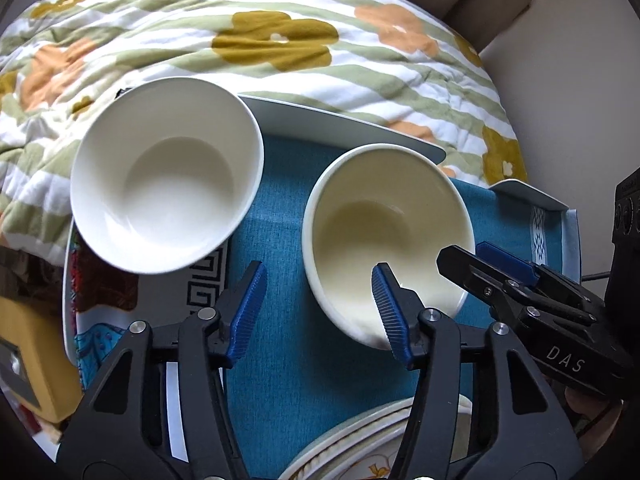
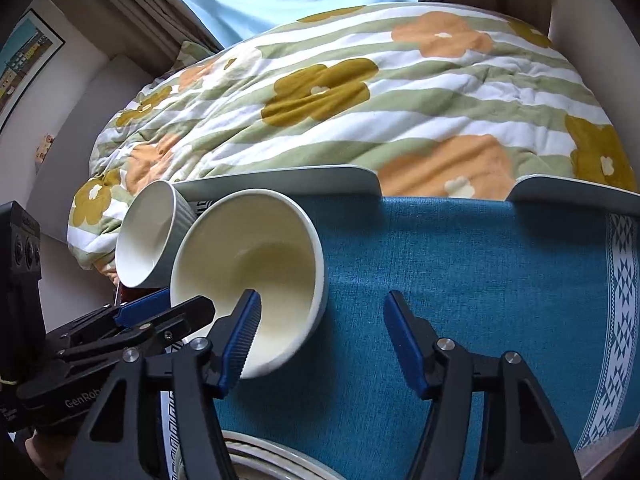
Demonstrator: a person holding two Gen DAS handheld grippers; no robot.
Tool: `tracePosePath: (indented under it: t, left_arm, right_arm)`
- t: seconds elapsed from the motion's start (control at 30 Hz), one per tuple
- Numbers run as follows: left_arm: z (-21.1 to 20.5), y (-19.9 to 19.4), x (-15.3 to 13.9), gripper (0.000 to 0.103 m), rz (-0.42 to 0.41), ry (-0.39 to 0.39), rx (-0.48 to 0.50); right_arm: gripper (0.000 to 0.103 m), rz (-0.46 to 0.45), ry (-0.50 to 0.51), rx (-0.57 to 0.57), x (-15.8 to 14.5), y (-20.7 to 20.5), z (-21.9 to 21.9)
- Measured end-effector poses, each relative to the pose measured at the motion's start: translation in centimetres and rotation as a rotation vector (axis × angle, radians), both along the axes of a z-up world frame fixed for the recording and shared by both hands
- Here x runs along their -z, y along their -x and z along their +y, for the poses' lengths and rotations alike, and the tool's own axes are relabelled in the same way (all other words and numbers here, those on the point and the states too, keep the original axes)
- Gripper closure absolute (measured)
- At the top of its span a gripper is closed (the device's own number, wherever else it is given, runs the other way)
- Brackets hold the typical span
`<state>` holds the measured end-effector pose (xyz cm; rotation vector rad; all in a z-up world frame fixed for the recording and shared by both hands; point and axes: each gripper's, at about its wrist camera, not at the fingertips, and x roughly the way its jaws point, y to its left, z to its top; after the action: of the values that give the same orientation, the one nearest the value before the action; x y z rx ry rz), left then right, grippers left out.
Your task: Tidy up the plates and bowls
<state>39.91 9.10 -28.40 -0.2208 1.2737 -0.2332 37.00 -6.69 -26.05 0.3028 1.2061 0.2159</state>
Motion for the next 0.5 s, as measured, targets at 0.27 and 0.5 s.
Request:
tracePosePath:
  t: [0.27,0.5]
  left_arm:
    - [0.1,-1.2,1.3,0.087,0.017,0.010,0.019]
    - [-0.4,-1.1,0.9,0.089,-0.002,-0.017,0.038]
  right_arm:
    - [0.078,0.034,-0.021,-0.006,1.3,-0.6,0.7]
    - [0.087,0.025,-0.027,-0.021,1.2,-0.8,1.3]
